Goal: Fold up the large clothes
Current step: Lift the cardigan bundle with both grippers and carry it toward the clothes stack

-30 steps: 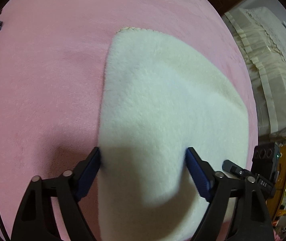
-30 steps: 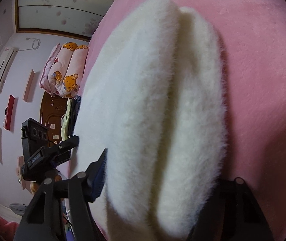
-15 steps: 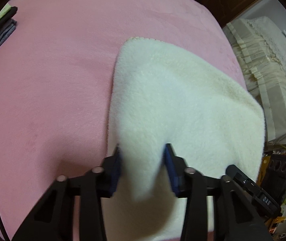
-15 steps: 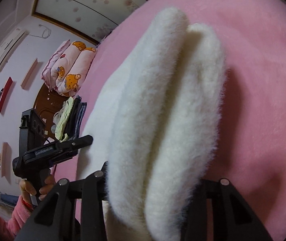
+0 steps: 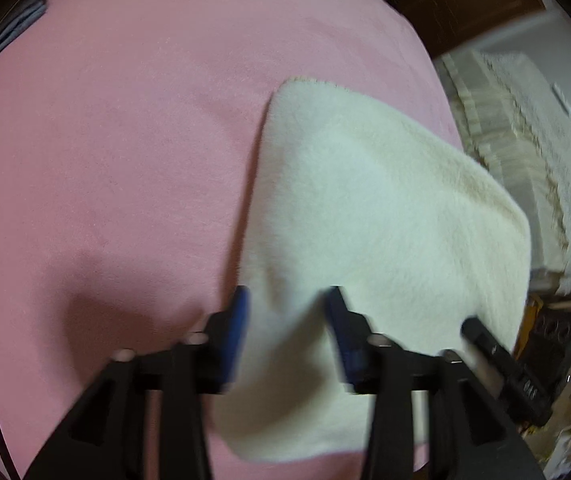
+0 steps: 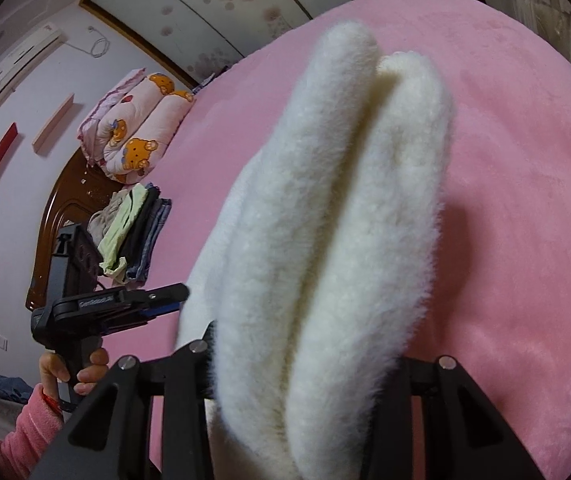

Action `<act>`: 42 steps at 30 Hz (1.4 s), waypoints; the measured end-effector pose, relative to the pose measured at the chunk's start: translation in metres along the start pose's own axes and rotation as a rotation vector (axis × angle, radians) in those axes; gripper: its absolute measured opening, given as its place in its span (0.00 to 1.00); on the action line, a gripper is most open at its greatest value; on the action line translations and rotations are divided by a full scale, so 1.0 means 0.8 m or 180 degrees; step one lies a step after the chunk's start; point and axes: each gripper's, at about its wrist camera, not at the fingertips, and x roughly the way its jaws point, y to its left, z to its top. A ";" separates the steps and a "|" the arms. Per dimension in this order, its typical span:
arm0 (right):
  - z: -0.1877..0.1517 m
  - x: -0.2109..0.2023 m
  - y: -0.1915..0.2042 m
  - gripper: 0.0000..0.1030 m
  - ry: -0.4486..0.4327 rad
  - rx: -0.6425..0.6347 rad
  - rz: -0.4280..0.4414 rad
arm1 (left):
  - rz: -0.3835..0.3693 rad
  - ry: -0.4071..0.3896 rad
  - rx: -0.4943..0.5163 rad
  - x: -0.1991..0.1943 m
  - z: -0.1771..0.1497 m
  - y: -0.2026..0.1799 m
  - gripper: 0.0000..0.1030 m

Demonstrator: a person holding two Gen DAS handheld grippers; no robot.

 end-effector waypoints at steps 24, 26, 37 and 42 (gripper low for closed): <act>-0.002 0.046 -0.099 0.39 0.0259 0.0484 0.0360 | -0.0389 0.0433 0.0059 0.131 0.051 -0.035 0.91; -0.002 0.047 -0.101 0.39 0.0262 0.0499 0.0368 | -0.0302 0.0387 0.0092 0.125 0.049 -0.045 0.82; 0.007 0.025 -0.075 0.37 0.0144 0.0201 0.0409 | 0.0038 0.0222 0.0305 0.076 0.037 -0.096 0.61; 0.015 0.001 -0.029 0.37 0.0023 -0.0036 0.0410 | -0.0070 0.0173 0.0408 0.027 0.039 -0.093 0.61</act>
